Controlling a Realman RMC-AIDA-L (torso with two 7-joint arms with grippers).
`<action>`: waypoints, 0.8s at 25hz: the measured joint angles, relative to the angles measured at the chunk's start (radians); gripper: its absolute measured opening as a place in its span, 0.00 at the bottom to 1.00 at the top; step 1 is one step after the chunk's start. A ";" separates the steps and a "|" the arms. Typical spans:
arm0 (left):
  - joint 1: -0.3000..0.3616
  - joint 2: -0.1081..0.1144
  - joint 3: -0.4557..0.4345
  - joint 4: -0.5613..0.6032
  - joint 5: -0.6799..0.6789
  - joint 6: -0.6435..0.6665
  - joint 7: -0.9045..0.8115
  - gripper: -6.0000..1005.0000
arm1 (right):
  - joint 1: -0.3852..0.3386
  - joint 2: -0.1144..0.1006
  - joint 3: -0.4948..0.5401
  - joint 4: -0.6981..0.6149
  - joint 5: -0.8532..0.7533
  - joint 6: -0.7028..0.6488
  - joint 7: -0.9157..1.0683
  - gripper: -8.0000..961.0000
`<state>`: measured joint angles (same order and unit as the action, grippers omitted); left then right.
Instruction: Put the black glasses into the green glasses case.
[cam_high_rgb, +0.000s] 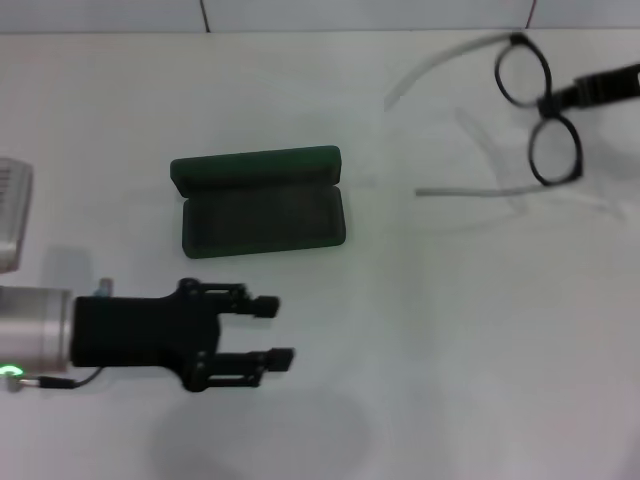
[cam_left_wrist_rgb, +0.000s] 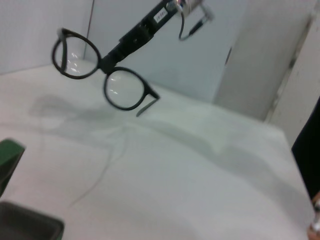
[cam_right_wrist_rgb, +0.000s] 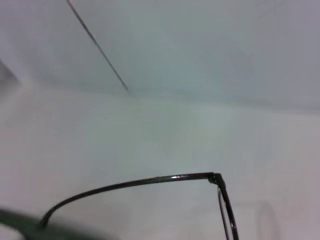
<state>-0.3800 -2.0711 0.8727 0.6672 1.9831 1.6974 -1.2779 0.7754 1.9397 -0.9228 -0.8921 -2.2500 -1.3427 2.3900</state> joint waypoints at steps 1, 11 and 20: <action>0.000 0.000 0.000 0.000 0.000 0.000 0.000 0.66 | 0.000 0.000 0.000 0.000 0.000 0.000 0.000 0.06; -0.128 -0.017 -0.042 -0.246 -0.117 -0.011 0.009 0.60 | -0.032 0.040 0.005 0.299 0.505 0.042 -0.336 0.07; -0.144 -0.019 -0.041 -0.308 -0.198 -0.001 0.063 0.21 | -0.004 0.086 -0.028 0.483 0.614 0.092 -0.529 0.07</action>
<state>-0.5238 -2.0898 0.8320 0.3589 1.7848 1.6969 -1.2145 0.7717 2.0257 -0.9506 -0.4091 -1.6364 -1.2507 1.8614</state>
